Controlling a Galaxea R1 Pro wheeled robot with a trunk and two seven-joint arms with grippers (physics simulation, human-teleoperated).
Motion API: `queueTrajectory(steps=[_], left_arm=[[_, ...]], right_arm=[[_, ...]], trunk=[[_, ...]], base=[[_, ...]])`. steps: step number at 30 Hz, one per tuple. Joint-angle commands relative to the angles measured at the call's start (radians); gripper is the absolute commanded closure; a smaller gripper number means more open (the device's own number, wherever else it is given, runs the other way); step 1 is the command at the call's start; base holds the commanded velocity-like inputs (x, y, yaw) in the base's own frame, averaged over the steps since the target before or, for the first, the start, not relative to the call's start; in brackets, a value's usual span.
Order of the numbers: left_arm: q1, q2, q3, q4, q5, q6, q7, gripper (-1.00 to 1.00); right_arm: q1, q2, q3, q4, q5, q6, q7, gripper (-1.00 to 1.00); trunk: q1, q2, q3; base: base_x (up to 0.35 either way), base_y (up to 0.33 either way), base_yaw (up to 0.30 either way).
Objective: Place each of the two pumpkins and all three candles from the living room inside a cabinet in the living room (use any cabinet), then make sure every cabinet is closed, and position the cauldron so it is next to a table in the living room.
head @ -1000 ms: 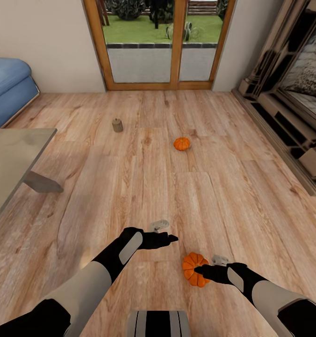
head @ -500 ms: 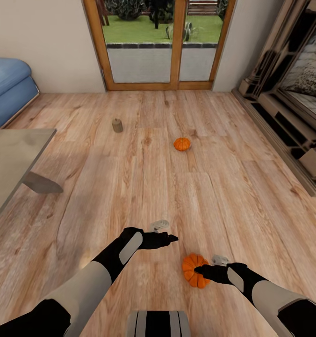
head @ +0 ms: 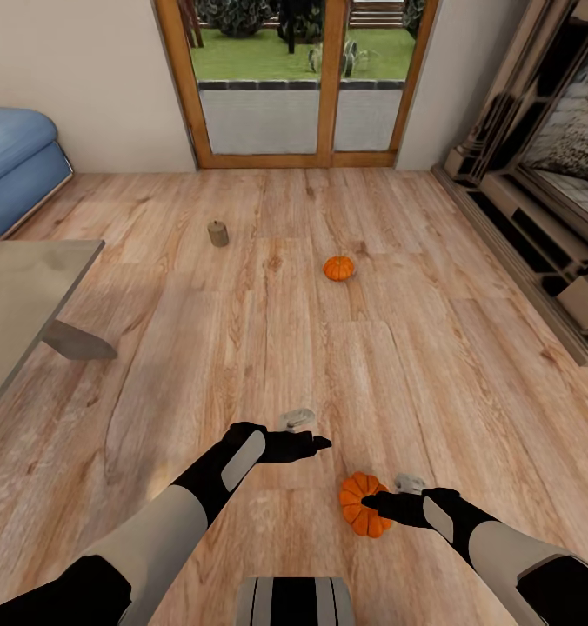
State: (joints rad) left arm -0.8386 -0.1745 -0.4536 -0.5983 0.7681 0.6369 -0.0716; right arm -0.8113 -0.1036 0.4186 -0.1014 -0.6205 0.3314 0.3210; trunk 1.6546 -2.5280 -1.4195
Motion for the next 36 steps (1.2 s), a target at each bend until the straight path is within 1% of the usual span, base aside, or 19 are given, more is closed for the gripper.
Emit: queueTrajectory(steps=[1, 8, 16, 17, 36], left_arm=[[-0.001, 0.0, 0.0, 0.0, -0.003, 0.003, -0.003, -1.0], [-0.001, 0.0, 0.0, 0.0, -0.003, 0.003, -0.003, -1.0], [-0.001, 0.0, 0.0, 0.0, -0.003, 0.003, -0.004, -1.0], [-0.001, 0.0, 0.0, 0.0, -0.003, 0.003, -0.004, -1.0], [-0.001, 0.0, 0.0, 0.0, -0.003, 0.003, -0.004, -1.0]], right_arm=[[0.0, -0.001, 0.006, -0.001, -0.007, 0.005, 0.001, -1.0], [0.0, -0.001, 0.006, -0.001, -0.007, 0.005, 0.0, -1.0], [0.0, -0.001, 0.006, -0.001, -0.007, 0.005, -0.001, -1.0], [0.0, -0.001, 0.006, -0.001, -0.007, 0.005, -0.001, 1.0], [0.0, -0.001, 0.005, -0.001, -0.007, 0.005, -0.002, 1.0]], trunk=[[0.0, 0.0, -0.001], [0.003, -0.002, -0.028], [0.003, -0.002, -0.028], [0.003, -0.002, -0.028], [0.003, -0.002, -0.028]], base=[[0.0, 0.0, 0.0], [0.0, 0.0, 0.0], [0.0, 0.0, 0.0], [0.0, 0.0, 0.0], [0.0, 0.0, 0.0]])
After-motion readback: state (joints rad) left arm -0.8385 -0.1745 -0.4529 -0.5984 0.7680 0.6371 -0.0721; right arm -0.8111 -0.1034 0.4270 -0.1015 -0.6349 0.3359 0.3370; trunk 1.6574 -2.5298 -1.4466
